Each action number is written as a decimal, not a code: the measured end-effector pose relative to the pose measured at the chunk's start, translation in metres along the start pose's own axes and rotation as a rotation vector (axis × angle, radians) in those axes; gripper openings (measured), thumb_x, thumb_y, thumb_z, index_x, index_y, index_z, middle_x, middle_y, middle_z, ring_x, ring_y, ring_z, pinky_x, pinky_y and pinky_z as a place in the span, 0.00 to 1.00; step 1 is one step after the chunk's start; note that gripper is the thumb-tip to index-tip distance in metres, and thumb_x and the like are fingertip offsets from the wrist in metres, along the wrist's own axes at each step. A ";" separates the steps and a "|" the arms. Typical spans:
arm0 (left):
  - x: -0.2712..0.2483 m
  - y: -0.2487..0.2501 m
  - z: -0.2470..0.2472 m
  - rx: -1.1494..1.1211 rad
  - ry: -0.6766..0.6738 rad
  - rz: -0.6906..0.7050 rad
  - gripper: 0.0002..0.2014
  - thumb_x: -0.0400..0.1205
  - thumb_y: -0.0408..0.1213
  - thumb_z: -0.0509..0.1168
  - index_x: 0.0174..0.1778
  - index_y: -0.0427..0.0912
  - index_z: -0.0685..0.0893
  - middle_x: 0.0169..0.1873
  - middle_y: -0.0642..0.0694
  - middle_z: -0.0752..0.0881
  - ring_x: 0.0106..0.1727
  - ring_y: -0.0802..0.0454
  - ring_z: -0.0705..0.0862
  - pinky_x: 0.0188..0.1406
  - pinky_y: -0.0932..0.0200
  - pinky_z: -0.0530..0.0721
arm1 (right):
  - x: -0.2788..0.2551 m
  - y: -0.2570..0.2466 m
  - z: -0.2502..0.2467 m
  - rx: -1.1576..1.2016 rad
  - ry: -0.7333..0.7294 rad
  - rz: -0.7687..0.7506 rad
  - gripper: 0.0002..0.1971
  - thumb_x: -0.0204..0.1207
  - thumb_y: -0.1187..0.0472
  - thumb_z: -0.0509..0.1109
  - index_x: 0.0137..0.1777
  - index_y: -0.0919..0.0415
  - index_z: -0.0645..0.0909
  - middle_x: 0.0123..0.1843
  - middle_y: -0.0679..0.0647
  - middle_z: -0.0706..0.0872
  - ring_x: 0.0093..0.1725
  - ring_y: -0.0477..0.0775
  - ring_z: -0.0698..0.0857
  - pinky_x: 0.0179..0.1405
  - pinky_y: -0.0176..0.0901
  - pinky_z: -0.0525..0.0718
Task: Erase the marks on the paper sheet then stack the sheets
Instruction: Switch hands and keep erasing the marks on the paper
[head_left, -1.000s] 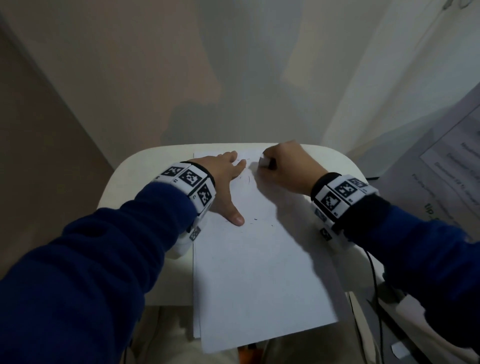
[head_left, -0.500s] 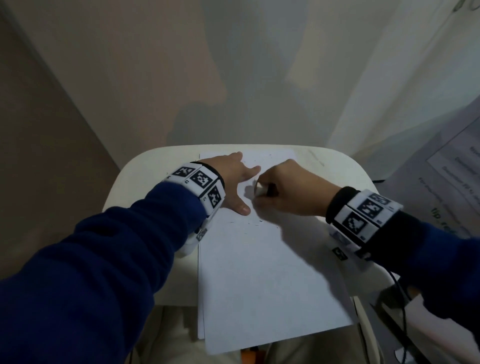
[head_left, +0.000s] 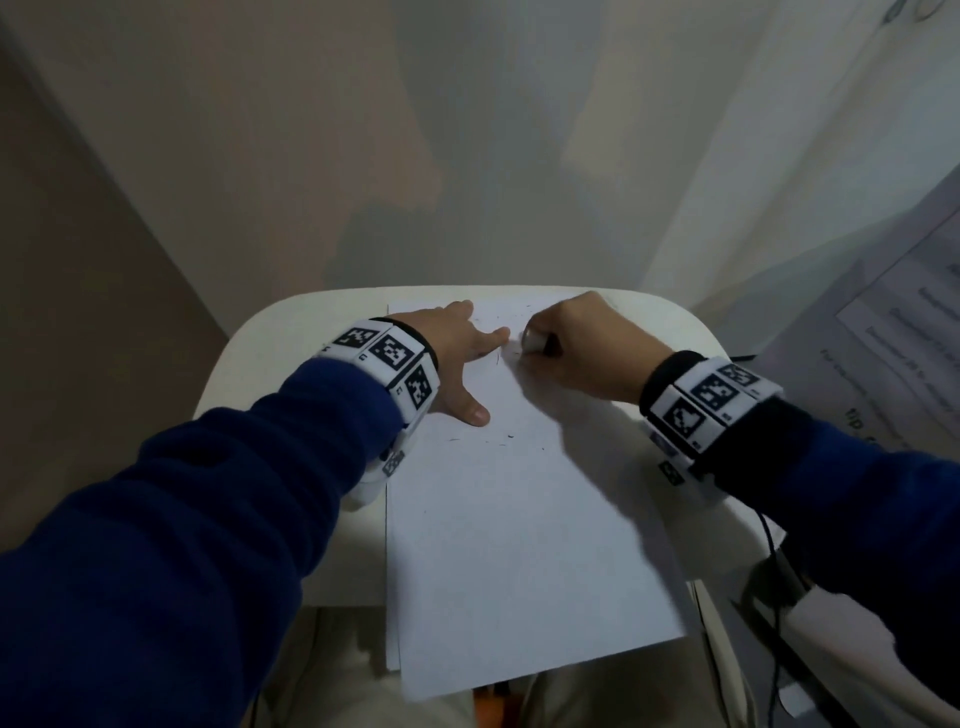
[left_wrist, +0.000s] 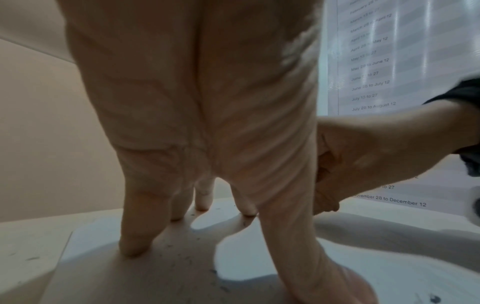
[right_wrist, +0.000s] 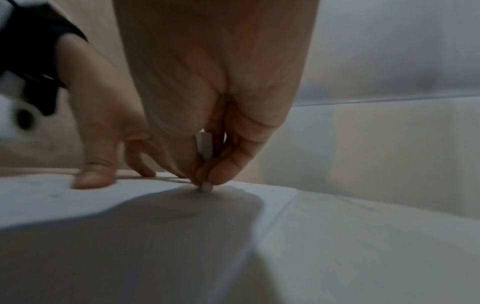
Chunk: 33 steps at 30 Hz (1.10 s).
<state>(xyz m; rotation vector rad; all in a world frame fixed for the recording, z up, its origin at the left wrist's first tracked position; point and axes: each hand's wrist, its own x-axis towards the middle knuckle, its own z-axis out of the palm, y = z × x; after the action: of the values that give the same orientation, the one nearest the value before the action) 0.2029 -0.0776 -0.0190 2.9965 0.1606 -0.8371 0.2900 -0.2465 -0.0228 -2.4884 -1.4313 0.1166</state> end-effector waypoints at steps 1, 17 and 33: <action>0.000 0.000 0.000 0.002 0.001 0.000 0.54 0.73 0.67 0.71 0.87 0.63 0.44 0.88 0.46 0.43 0.85 0.41 0.61 0.78 0.38 0.71 | -0.001 0.001 0.001 0.003 0.033 0.024 0.14 0.77 0.53 0.67 0.33 0.59 0.83 0.29 0.51 0.85 0.33 0.53 0.81 0.42 0.47 0.82; 0.000 0.001 0.000 0.004 0.001 -0.008 0.54 0.73 0.67 0.71 0.87 0.64 0.42 0.88 0.47 0.41 0.86 0.42 0.59 0.79 0.39 0.70 | -0.018 -0.015 0.008 0.063 -0.166 -0.082 0.12 0.74 0.55 0.70 0.32 0.61 0.81 0.27 0.53 0.83 0.30 0.53 0.81 0.34 0.43 0.80; -0.005 0.004 -0.003 0.026 -0.004 -0.002 0.54 0.74 0.67 0.71 0.88 0.62 0.42 0.88 0.45 0.43 0.85 0.42 0.60 0.78 0.41 0.71 | -0.001 0.004 0.000 -0.009 -0.010 0.055 0.13 0.76 0.54 0.69 0.32 0.59 0.81 0.27 0.49 0.82 0.31 0.51 0.79 0.35 0.43 0.76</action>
<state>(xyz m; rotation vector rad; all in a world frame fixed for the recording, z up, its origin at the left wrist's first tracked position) 0.2008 -0.0817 -0.0144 3.0194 0.1536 -0.8519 0.2929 -0.2496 -0.0236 -2.5387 -1.3702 0.1335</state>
